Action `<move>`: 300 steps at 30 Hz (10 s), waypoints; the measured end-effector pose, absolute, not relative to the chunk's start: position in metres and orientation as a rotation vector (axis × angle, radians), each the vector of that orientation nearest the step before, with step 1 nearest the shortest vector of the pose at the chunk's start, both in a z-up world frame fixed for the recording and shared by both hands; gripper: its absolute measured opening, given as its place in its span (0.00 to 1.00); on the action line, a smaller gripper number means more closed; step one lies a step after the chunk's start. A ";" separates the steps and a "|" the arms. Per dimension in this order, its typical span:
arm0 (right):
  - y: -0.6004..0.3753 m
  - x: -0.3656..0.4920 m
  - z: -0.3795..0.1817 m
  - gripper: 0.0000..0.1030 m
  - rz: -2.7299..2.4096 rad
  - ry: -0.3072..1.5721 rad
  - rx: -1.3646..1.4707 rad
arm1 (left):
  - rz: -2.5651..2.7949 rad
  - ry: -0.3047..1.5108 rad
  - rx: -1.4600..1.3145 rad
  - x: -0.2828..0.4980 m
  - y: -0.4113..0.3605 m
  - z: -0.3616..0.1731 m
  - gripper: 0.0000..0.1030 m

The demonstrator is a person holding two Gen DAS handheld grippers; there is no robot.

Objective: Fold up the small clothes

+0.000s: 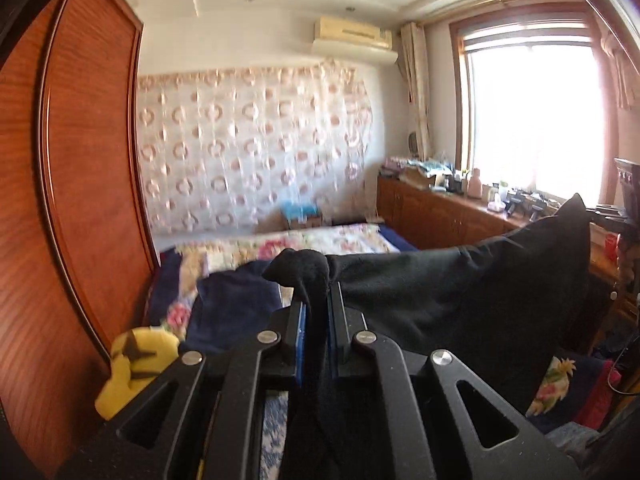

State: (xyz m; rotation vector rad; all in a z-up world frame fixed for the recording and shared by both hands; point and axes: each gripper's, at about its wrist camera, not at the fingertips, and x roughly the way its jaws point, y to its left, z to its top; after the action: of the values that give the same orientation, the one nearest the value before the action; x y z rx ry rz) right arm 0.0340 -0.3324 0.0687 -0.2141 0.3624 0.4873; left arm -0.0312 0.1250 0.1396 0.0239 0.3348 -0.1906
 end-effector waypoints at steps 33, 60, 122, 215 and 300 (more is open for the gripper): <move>-0.321 0.358 -0.075 0.21 0.197 0.701 -0.227 | -0.089 0.615 0.045 0.235 0.114 0.006 0.41; -0.363 0.232 -0.173 0.42 0.238 0.796 -0.062 | -0.205 0.692 -0.002 0.127 0.081 -0.066 0.56; -0.378 0.167 -0.147 0.49 0.218 0.703 0.007 | -0.214 0.887 0.063 0.162 0.050 -0.128 0.76; -0.369 0.125 -0.157 0.08 0.236 0.707 -0.043 | -0.025 0.719 -0.190 0.051 0.120 -0.097 0.34; -0.358 0.113 -0.166 0.73 0.220 0.628 -0.075 | -0.587 0.566 -0.047 0.138 -0.091 0.009 0.06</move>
State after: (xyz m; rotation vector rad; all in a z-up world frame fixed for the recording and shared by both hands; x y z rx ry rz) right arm 0.1127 -0.3584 -0.1657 -0.0754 0.6284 0.2203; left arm 0.1379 -0.0908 0.0090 -0.0474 0.5661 -0.5867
